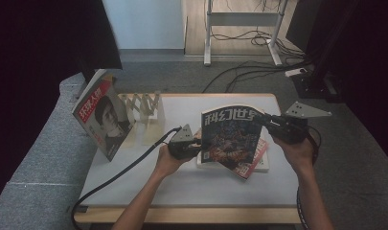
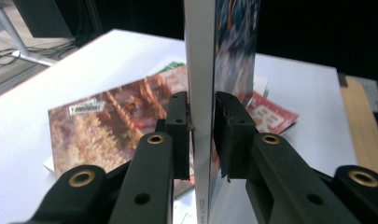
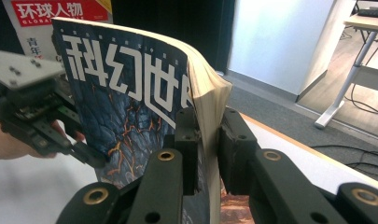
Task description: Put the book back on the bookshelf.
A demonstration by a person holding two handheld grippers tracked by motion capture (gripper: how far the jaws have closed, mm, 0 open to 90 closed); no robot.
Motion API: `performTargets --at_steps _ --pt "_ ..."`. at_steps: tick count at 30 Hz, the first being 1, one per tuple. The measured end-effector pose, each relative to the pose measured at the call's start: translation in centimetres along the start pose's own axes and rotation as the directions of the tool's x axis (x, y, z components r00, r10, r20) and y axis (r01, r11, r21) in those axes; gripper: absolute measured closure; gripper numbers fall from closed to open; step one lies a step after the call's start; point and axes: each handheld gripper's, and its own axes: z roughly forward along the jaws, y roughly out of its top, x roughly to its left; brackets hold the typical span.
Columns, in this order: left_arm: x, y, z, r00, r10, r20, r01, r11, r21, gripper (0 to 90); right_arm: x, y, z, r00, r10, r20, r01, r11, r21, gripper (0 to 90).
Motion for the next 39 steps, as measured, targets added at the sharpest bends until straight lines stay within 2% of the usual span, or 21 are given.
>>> performTargets --at_steps 6,9,18,22,24,30,39 --pt "0.2 1.1 -0.3 0.9999 -0.014 0.003 0.014 0.9999 0.002 74.2 0.0 -0.1 0.0 1.0 0.002 0.0 -0.002 1.0 -0.002 77.5" --pt "0.6 1.7 -0.7 0.9988 -0.044 0.02 0.044 0.9988 -0.021 72.4 0.0 0.0 0.0 1.0 0.0 0.0 0.0 1.0 -0.001 77.4" --pt "0.7 4.3 -1.5 0.9998 -0.013 0.016 0.014 0.9998 -0.013 71.4 0.0 -0.1 0.0 1.0 0.0 0.0 0.0 1.0 -0.001 77.2" --pt "0.9 5.6 -1.8 0.9997 -0.01 0.022 0.01 0.9997 -0.021 69.9 0.0 -0.1 0.0 1.0 -0.003 -0.001 0.003 1.0 -0.002 77.3" --pt "1.1 6.1 -2.0 0.9992 -0.023 0.034 0.024 0.999 -0.039 69.5 0.0 -0.1 0.0 1.0 -0.003 -0.001 0.003 1.0 -0.002 77.2" --pt "1.3 7.5 -2.4 0.9995 -0.018 0.027 0.019 0.9986 -0.049 69.5 0.0 -0.1 0.0 1.0 -0.004 -0.003 0.004 1.0 -0.001 77.1" --pt "1.4 9.7 -2.8 0.9998 0.016 0.008 -0.015 0.9989 -0.044 69.6 0.0 -0.1 -0.1 1.0 -0.006 -0.006 0.006 1.0 0.001 77.1"
